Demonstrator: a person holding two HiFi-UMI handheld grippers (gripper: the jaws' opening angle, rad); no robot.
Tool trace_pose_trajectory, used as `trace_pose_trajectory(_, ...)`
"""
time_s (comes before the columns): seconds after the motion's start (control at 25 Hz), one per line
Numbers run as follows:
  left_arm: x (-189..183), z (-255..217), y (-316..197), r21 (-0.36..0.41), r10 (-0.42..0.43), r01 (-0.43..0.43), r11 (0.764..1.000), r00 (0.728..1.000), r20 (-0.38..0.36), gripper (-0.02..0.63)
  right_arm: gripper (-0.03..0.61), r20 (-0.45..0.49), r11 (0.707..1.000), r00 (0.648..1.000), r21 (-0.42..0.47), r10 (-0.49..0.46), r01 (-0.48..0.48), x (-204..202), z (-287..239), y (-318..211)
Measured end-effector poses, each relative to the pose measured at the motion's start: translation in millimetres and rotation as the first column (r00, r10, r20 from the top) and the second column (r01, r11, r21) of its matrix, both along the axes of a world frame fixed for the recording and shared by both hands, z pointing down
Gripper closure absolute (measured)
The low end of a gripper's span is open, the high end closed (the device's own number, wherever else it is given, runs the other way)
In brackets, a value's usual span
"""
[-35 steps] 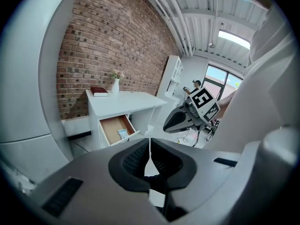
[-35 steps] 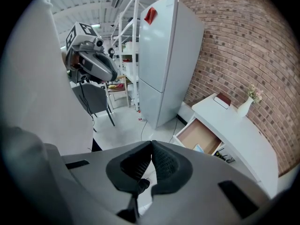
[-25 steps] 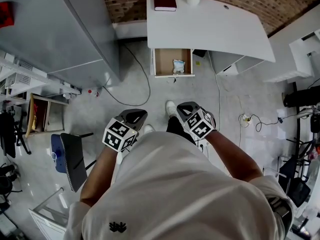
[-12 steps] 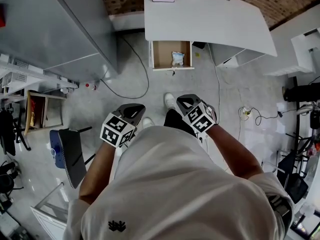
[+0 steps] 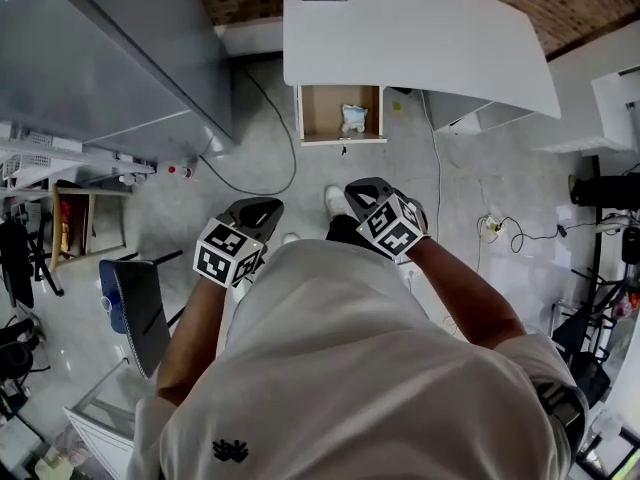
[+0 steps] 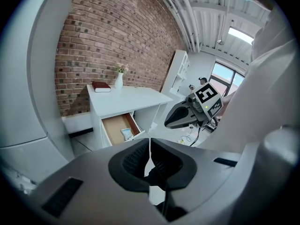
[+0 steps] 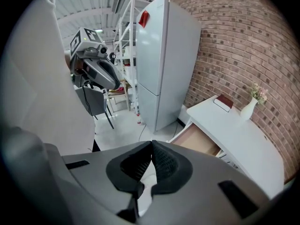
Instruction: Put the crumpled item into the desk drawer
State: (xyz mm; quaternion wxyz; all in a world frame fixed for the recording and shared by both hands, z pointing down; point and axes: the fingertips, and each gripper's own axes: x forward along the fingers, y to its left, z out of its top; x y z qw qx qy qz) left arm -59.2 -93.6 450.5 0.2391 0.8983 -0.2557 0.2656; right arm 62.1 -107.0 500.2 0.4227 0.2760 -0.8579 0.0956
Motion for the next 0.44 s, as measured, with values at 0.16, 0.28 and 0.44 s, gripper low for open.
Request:
trace_pose_trajectory(0.16, 22, -6, -38, 0.015, -0.003, 0.003, 1.000, 1.000, 0.005, 0.584, 0.549, -0.001, 0.999, 0.999, 0.004, -0.034, 0.034, 13, 3, -35)
trace_pose_trajectory(0.28, 40, -10, -64, 0.032, -0.001, 0.001, 0.999, 1.000, 0.014, 0.584, 0.549, 0.005, 0.999, 0.999, 0.008, -0.048, 0.048, 24, 5, -62)
trace_pose_trajectory(0.44, 61, -11, -98, 0.045, -0.007, 0.006, 0.999, 1.000, 0.026, 0.584, 0.549, 0.007, 0.998, 0.998, 0.021, -0.066, 0.066, 40, 9, -96)
